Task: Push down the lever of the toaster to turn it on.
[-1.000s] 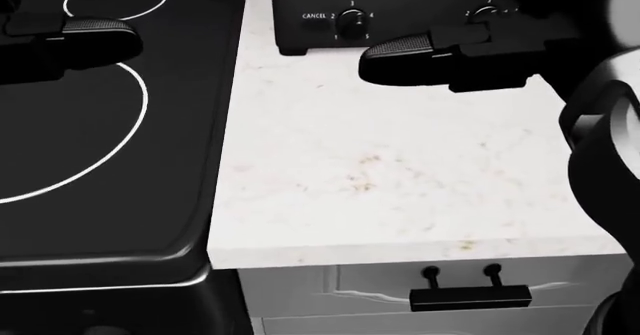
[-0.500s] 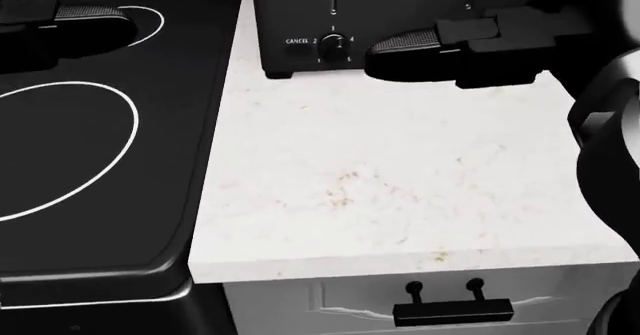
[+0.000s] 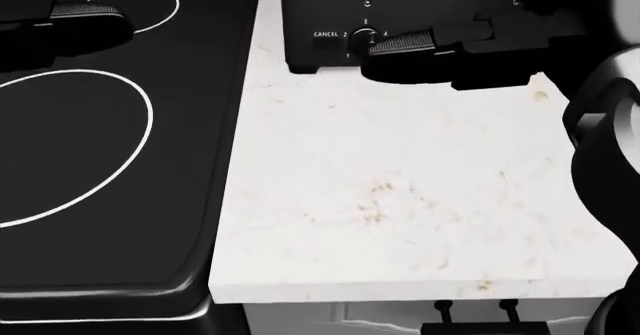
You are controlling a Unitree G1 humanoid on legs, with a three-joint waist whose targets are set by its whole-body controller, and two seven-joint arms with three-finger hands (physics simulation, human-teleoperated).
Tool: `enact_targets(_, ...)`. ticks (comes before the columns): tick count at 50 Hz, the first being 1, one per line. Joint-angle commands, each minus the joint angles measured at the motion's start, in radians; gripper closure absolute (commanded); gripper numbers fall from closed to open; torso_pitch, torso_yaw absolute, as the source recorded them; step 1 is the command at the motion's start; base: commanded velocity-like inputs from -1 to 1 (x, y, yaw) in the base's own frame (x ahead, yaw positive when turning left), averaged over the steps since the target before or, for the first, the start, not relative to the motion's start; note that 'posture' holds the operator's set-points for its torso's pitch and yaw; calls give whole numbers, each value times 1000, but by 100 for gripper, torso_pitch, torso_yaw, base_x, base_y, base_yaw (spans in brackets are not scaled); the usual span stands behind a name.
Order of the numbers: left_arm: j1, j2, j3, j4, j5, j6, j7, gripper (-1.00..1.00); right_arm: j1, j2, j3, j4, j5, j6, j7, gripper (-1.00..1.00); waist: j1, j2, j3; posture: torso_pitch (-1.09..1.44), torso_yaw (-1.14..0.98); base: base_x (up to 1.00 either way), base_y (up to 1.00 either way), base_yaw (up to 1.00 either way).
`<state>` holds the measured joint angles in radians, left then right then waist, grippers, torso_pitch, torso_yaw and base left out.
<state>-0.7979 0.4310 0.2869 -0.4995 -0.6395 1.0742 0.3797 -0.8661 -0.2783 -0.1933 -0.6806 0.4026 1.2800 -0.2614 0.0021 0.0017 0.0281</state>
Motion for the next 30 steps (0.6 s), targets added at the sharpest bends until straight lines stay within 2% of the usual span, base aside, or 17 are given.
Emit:
enact_targets(1, -29, 12, 12, -22, -6, -30, 3, -100, -32, -9, -10, -20, -4, -27, -2, -100, 0, 4, -33, -8, 0, 0, 0, 0)
enact_targets(17, -26, 19, 7, -15, -25, -45, 21, -100, -21, -10, -9, -12, -10, -42, 3, -100, 1, 4, -124, -24, 0, 0, 0, 0)
enact_targets(24, -14, 14, -3, -10, -16, -64, 12, -100, -20, -9, -8, -12, -12, -42, 6, -100, 4, 3, -176, -31, 0, 0, 0, 0)
enact_targets(30, -15, 10, -2, -12, -13, -60, 11, -100, -14, -7, -1, -10, -16, -51, 9, -100, 8, 2, -231, -37, 0, 0, 0, 0)
